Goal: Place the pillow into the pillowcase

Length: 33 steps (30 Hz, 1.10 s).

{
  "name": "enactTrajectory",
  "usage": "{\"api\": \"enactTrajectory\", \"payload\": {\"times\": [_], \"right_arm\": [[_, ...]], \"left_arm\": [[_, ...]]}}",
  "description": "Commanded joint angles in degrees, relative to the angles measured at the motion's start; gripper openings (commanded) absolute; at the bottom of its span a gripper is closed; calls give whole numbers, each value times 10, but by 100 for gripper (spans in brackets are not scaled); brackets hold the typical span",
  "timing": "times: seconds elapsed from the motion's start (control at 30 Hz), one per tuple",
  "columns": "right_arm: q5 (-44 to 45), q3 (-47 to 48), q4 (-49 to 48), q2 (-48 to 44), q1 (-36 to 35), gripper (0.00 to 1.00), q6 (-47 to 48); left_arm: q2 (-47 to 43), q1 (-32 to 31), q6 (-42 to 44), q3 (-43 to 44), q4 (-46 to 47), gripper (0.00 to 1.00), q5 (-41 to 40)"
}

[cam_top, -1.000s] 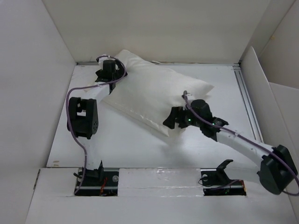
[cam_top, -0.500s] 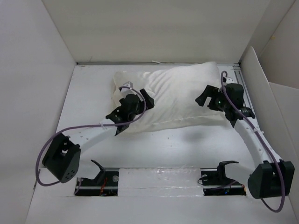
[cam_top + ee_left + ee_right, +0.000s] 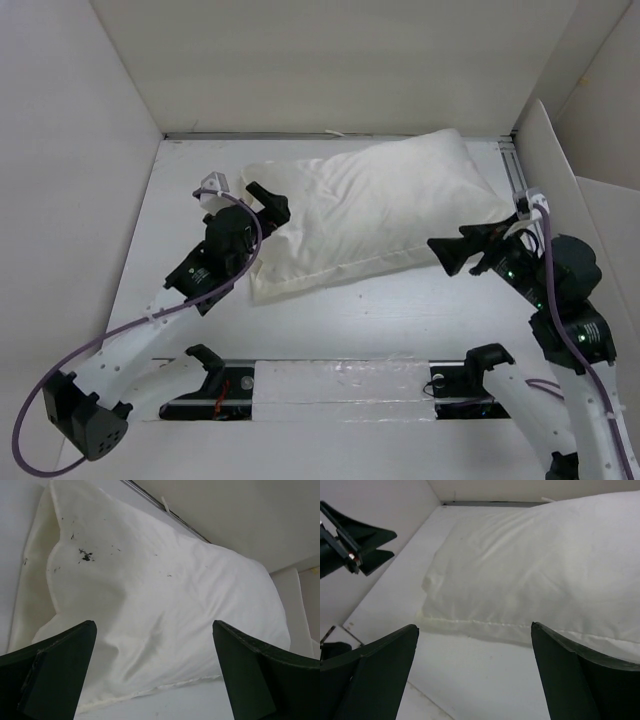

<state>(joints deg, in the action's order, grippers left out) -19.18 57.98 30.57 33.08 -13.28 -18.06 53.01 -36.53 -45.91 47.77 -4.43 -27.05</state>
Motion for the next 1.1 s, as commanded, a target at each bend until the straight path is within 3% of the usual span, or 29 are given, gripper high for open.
{"api": "enactTrajectory", "payload": {"times": [0.0,0.13,0.3,0.5,0.7,0.9,1.07], "right_arm": [[-38,24,70,-30,-11,100,25],[31,106,145,-79,-11,100,49],[159,208,238,-79,-17,100,84],[182,268,294,-108,-36,100,84],[201,315,322,-116,-64,100,90],[245,306,317,-116,-85,100,90],[274,289,317,-116,-109,100,90]], "left_arm": [[-37,0,23,41,-46,100,-2],[-78,0,57,63,-62,100,72],[-140,0,78,86,-127,100,72],[-209,0,118,187,-331,100,13],[-308,5,101,294,-485,100,-28],[-357,5,161,296,-473,100,-44],[-421,5,209,253,-386,100,-3]]}}
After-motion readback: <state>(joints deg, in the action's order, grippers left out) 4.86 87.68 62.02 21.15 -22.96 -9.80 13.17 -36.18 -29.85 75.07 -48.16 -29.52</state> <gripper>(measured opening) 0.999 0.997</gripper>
